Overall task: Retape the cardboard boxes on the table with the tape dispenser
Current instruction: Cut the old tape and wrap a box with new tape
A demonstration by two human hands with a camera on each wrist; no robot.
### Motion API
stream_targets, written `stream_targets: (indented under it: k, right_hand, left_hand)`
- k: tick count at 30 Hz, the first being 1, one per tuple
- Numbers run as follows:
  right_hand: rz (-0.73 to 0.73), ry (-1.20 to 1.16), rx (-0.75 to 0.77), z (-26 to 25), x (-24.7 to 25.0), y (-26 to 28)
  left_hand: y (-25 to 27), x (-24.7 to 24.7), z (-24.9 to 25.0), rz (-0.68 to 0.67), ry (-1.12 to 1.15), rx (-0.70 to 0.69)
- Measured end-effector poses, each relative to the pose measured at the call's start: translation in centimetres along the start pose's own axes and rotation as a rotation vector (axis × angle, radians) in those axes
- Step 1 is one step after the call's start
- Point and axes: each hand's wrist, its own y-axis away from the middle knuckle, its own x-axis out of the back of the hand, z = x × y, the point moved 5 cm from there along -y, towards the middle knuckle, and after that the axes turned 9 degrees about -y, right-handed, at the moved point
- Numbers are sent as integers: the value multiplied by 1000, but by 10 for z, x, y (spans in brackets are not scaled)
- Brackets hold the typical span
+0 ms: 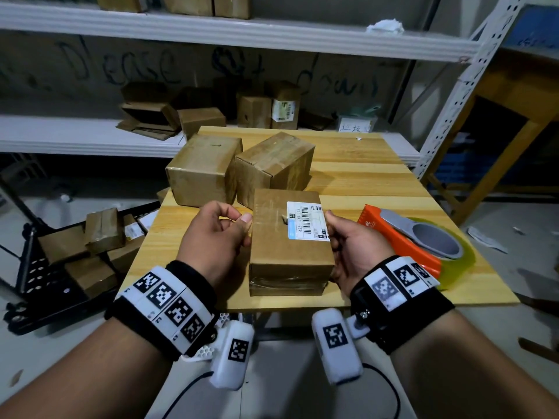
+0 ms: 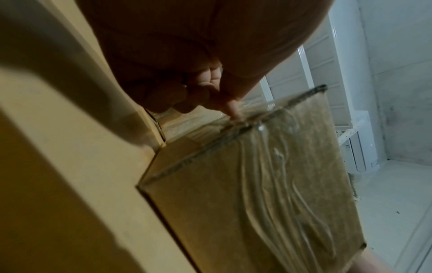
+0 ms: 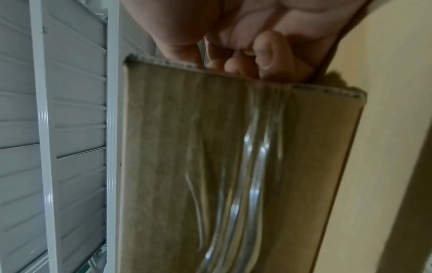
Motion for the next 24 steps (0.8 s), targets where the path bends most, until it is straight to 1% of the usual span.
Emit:
stream_targets:
  k: [3,6,8,9,12,15,19,21,24]
  right_hand:
    - [17,64,23,-1,-1,2]
    - [43,152,115,-7,-6,9]
    - [56,145,165,-9,-9,9]
    - [70,184,196,-10,-9,9]
    - [129,425,263,-15,-5,7]
    - [184,583,279,-15,-3,6]
    - [219,668,256,-14,-3,7]
    - [223,691,247,-16,-2,10]
    - [212,632,218,-15,-2,10]
  left_hand:
    - [1,-2,-2,-1,44,17]
    - [4,-5,-3,-31,120,71]
    - [7,-8,-2,-70,173,110]
    - [8,-9,-2,-85,192,124]
    - [10,-10,0,-105,173,132]
    - [12,-11,-1,-116,144,140]
    - [16,-10,0,-135,112,148]
    - [16,-11,2,-154,106,145]
    - [17,-10,3,-181,157,184]
